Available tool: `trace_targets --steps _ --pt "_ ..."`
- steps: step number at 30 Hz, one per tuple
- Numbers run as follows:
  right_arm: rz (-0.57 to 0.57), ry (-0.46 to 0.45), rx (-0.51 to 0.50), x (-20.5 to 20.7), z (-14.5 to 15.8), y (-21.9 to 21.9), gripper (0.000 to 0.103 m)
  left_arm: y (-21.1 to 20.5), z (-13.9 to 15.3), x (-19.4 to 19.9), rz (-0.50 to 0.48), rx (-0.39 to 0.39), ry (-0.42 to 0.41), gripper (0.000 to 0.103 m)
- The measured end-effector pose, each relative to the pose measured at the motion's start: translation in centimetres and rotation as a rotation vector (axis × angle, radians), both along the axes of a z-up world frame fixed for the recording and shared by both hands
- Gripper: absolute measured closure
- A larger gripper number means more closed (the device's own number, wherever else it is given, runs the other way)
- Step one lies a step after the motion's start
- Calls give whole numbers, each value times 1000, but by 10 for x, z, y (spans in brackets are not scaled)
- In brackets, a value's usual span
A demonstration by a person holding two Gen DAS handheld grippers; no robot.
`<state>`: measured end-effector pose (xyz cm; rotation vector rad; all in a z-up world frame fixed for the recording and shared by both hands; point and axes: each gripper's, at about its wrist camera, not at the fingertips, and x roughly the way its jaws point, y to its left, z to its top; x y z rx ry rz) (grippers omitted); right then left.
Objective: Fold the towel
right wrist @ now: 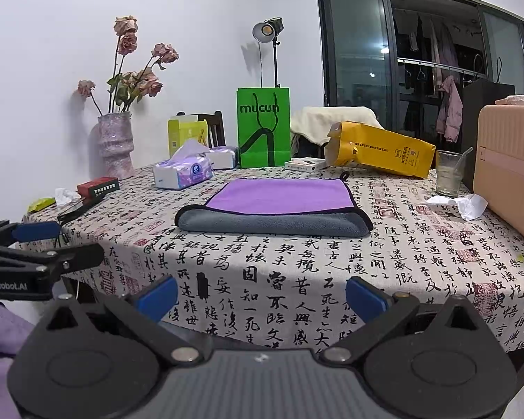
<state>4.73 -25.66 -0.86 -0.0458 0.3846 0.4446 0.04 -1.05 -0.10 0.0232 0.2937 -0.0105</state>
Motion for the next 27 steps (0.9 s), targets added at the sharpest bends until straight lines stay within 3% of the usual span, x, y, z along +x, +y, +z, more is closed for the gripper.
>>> trace_targets --steps 27 --pt "-22 17 -4 8 0 -2 0 -1 3 18 -47 36 8 0"
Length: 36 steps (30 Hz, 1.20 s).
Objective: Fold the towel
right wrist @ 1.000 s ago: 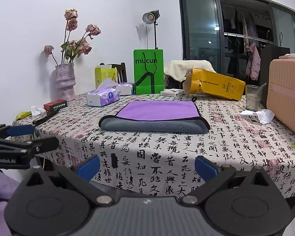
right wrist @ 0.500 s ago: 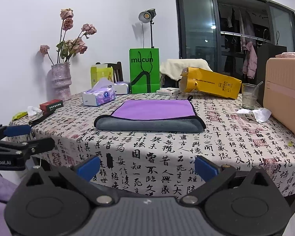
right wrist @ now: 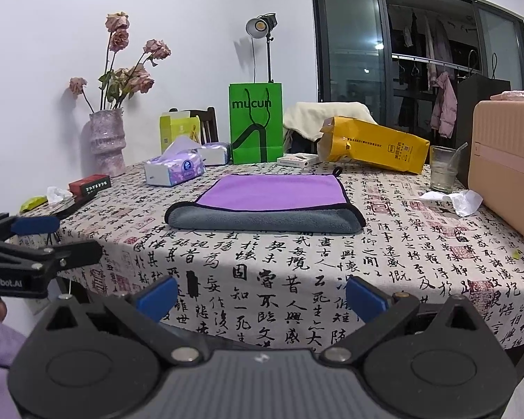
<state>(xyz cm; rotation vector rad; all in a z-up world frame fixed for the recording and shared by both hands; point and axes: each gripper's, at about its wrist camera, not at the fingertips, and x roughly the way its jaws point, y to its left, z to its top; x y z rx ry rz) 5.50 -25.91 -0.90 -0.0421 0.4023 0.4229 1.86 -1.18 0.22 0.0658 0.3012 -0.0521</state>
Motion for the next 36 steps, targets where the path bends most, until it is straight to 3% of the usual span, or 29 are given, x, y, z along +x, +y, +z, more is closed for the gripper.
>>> trace_targets --steps 12,20,29,33,36 --pt "-19 -53 -16 25 0 -9 0 10 -6 33 35 -54 4 0" --pt "-15 -142 -31 56 -12 -15 0 12 -17 65 59 -51 23 0" --pt "-14 -108 -21 106 -19 -24 1 19 -23 108 95 -33 44 0" --pt "6 -93 -25 133 -19 -26 2 21 -24 135 102 -38 59 6" --pt "15 -69 -28 157 -18 -27 10 21 -24 156 107 -45 83 20"
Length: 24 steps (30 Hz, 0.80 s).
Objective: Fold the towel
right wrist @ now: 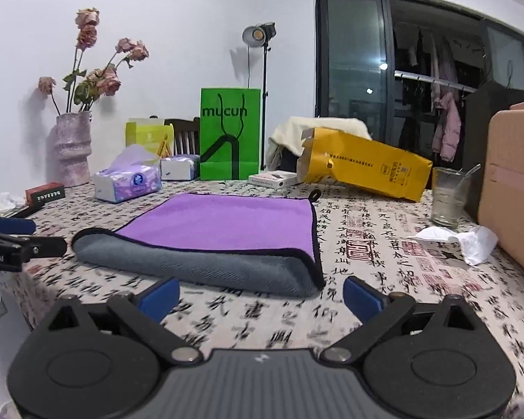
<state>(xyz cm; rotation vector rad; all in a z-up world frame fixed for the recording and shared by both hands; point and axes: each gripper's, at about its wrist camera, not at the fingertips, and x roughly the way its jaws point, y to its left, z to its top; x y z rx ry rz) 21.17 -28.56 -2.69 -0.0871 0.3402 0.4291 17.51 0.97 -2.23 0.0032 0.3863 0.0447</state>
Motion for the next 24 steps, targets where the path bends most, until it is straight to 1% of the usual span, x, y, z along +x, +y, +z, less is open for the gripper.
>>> trace_targets --steps 1,2,3,5,8,9,10,12,13,14,15,16,18,24 --pt "7 11 -2 9 0 0 12 1 -1 6 0 -6 13 27" --pt "14 20 -5 18 0 0 15 1 -1 15 -6 -16 35 29" --pt "20 30 -9 27 0 0 16 2 -2 22 -6 -21 62 29" --pt "26 43 -10 43 0 0 18 3 -4 34 1 -31 93 34" --pt "37 75 -13 66 -2 0 28 5 -6 44 -18 -46 121 45" --pt "43 88 -14 73 -2 0 34 6 -7 47 -27 -50 132 56" --pt "47 101 -16 79 -3 0 37 6 -7 49 -28 -51 142 66" --pt "55 138 -23 90 -5 0 50 6 -9 52 -12 -39 156 73" --pt "66 158 -24 95 -7 -1 55 7 -9 54 -10 -34 161 78" --pt "77 173 -24 98 -8 -1 64 7 -8 55 -11 -31 167 81" --pt "84 184 -26 100 -9 -2 73 7 -6 55 -18 -25 169 91" --pt "89 195 -33 102 -10 -2 77 8 -5 55 -24 -22 169 93" --pt "90 196 -44 102 -10 -1 96 8 -2 55 -24 -13 165 96" --pt "86 182 -50 108 -6 -2 97 10 6 64 -12 -7 145 97"
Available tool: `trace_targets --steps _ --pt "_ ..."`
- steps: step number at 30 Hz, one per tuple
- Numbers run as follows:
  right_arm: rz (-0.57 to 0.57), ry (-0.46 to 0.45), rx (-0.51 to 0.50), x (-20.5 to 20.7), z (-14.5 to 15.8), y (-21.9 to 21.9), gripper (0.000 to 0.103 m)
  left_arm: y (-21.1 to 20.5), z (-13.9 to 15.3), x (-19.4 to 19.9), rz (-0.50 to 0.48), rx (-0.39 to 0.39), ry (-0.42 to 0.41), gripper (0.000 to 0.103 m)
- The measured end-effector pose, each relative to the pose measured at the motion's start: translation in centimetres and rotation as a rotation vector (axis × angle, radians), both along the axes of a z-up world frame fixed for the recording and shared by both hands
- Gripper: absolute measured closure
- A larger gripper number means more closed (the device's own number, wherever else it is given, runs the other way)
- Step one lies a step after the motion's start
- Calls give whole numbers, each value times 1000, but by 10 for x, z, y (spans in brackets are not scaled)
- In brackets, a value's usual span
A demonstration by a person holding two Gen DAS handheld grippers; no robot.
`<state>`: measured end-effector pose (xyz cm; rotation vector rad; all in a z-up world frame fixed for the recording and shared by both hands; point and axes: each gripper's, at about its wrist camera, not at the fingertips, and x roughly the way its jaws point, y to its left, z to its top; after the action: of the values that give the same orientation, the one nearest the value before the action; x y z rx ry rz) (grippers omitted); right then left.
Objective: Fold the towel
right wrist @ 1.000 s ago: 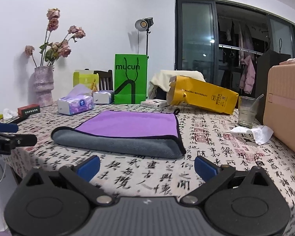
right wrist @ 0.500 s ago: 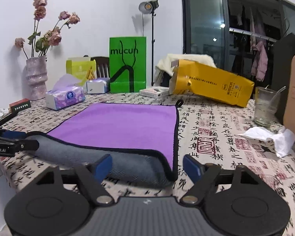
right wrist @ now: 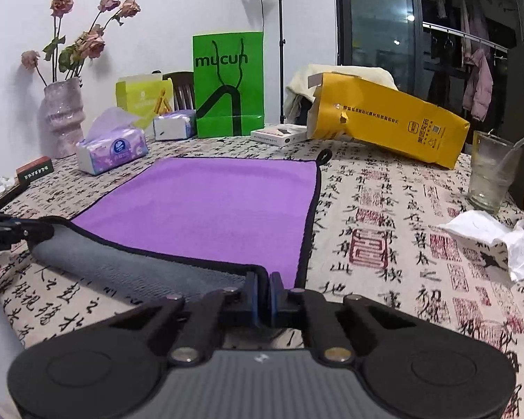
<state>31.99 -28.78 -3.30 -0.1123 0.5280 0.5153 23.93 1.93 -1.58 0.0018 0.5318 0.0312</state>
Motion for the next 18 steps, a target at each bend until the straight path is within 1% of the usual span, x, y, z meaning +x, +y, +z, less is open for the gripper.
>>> trace_targets --steps 9,18 --pt "10 -42 -30 28 13 7 97 4 10 35 17 14 -19 97" --pt "15 -56 -65 64 17 21 97 14 13 70 29 13 -22 97"
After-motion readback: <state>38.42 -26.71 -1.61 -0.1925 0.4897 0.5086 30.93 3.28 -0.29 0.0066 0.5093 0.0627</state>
